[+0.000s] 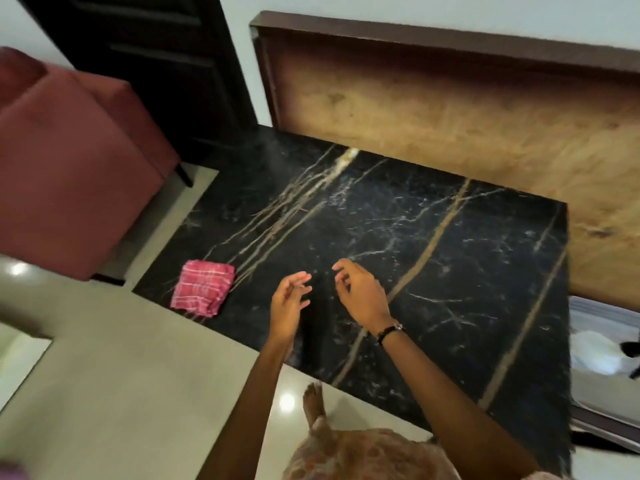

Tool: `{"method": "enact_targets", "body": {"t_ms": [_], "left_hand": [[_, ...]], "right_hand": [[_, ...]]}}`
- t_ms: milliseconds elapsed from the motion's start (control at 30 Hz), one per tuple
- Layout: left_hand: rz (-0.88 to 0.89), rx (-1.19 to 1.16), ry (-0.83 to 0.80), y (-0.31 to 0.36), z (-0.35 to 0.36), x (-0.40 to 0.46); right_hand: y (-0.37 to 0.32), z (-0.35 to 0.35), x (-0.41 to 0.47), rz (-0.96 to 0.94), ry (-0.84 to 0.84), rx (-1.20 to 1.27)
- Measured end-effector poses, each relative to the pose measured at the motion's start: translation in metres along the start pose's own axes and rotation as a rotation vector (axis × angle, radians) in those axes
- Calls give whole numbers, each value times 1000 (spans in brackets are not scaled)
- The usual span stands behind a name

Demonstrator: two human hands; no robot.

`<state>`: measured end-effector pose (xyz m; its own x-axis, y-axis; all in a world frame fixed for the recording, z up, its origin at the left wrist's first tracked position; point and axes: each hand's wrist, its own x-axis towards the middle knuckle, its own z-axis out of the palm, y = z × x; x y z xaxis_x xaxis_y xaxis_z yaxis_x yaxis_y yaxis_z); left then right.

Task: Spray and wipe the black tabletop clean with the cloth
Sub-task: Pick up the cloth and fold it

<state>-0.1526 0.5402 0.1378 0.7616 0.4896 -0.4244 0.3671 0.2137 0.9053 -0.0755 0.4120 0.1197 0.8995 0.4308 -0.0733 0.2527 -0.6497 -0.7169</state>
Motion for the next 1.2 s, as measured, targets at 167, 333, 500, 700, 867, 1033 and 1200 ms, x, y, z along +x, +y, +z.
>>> {"method": "enact_targets", "body": {"t_ms": [167,333,500,700,867,1033,1200], "left_hand": [[-17,111,205,-9,-100,46],[52,489,449,-17,-171,80],[-113,684,476,-16,-203,108],[-277,522,391,-13,-219,132],[-364,289,175,-4,-218,127],[-429,-42,-23,1,-195,103],[-405,-203,-179,15,-151,87]], "right_hand": [[-54,82,36,45,-163,27],[-98,151,58,146,-278,90],[-124,206,68,343,-254,188],[-139,224,70,470,-118,270],[-133,212,65,523,-147,426],[-118,177,56,662,-156,746],[-98,126,39,677,-149,1007]]}}
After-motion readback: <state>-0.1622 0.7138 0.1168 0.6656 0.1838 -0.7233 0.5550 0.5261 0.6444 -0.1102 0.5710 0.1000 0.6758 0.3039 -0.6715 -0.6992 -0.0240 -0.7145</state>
